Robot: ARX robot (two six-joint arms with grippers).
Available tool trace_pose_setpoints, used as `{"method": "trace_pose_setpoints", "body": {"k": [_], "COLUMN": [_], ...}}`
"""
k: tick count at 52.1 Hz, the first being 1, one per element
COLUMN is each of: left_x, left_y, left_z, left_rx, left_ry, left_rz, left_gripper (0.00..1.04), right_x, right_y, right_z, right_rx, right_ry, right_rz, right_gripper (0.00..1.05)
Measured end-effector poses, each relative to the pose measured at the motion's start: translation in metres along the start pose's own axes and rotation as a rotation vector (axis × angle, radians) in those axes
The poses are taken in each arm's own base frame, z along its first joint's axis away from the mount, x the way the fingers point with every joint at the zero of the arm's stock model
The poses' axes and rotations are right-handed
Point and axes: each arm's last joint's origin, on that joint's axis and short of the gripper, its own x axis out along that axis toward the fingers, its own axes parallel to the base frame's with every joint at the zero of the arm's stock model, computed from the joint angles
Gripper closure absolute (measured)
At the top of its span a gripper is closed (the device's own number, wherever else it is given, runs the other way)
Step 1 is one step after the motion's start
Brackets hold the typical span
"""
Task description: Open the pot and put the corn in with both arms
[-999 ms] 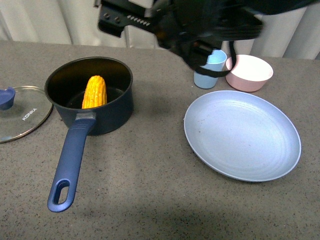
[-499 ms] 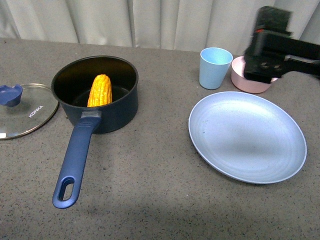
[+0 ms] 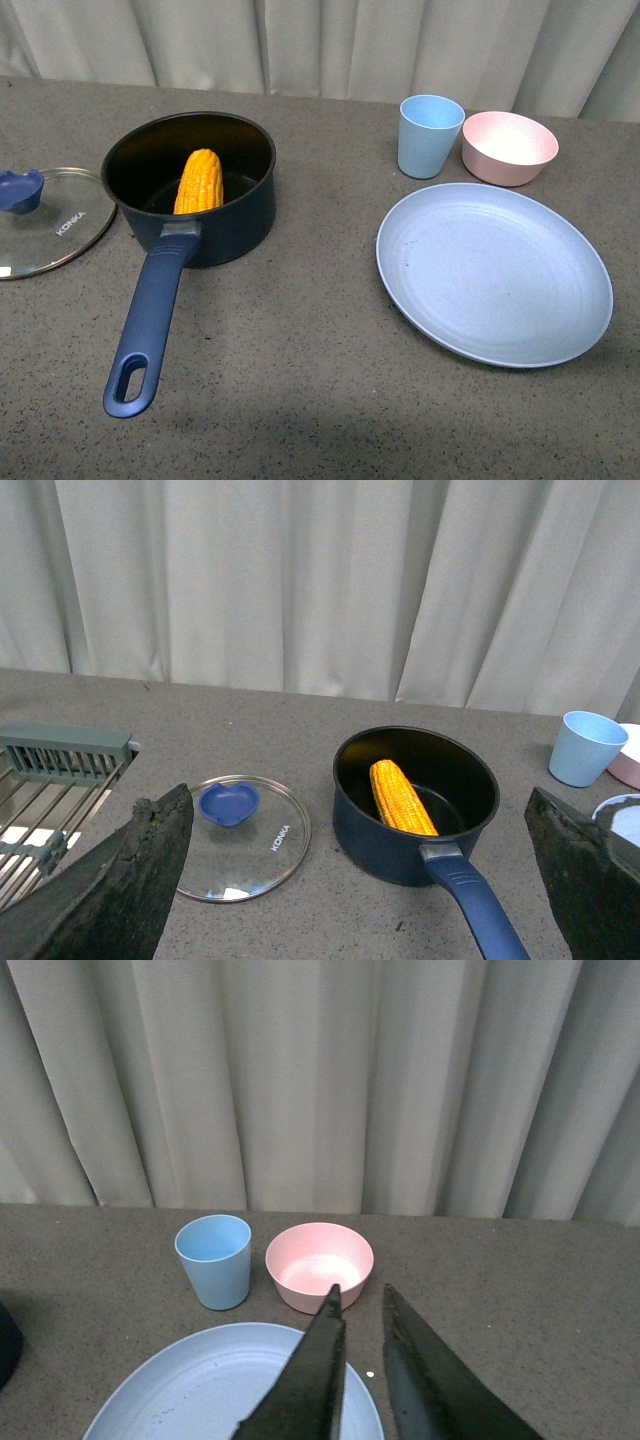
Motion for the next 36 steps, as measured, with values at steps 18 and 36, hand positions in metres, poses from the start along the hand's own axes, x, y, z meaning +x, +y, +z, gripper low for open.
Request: {"method": "trace_pose_setpoints", "body": {"k": [18,36], "left_x": [0.000,0.000], "left_y": [0.000,0.000], "left_z": [0.000,0.000], "left_rx": [0.000,0.000], "left_ry": [0.000,0.000], "left_rz": [0.000,0.000], "left_gripper": [0.06,0.06], "right_x": [-0.033,-0.054], "right_y": [-0.019,-0.032], "right_z": [0.001,0.004], "right_rx": [-0.001,0.001], "right_ry": [-0.008,-0.019], "right_rz": [0.000,-0.002], "right_gripper": [1.04,1.04]}}
